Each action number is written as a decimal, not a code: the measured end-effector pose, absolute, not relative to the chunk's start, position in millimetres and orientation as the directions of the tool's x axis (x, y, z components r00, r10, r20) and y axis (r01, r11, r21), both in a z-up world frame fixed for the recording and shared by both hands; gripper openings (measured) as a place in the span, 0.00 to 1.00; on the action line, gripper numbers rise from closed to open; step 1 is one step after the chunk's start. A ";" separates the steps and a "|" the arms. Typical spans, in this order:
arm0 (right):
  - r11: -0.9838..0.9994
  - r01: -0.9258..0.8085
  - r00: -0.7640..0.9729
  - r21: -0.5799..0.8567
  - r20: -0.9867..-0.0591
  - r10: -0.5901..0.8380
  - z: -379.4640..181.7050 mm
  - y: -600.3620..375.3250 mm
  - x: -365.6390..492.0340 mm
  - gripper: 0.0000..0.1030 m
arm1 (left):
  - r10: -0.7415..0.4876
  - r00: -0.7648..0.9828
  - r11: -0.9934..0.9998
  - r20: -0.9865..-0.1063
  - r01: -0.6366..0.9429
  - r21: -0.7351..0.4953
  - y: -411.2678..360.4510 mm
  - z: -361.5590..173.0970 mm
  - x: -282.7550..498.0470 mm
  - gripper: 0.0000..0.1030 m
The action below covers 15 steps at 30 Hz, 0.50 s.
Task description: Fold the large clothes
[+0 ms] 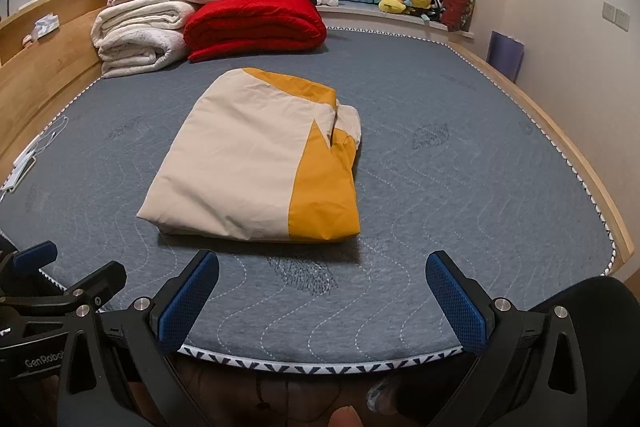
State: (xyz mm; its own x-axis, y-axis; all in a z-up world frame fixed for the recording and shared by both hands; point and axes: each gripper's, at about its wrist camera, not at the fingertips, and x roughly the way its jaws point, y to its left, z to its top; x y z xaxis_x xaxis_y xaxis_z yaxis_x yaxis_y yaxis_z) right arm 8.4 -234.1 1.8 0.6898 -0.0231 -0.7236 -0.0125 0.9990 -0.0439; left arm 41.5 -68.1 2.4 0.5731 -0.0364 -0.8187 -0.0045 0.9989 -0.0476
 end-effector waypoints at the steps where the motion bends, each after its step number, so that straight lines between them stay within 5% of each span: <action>1: 0.999 -0.013 0.690 -0.044 -0.724 -0.023 1.6 -234.2 8.5 1.00 | -0.038 0.572 0.999 -0.819 -0.005 -0.049 -68.1 2.3 41.6 0.99; 15: 0.998 -0.020 0.695 -0.054 -0.719 -0.025 1.2 -232.5 7.4 1.00 | -0.036 0.567 0.999 -0.823 -0.011 -0.051 -68.8 0.8 41.6 0.99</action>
State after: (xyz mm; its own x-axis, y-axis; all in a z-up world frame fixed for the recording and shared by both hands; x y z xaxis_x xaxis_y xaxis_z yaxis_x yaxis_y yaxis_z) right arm 7.4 -232.5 1.2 0.6948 -0.0248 -0.7188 -0.0204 0.9983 -0.0541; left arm 41.6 -68.8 0.8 0.5673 -0.0357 -0.8228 -0.0109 0.9987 -0.0508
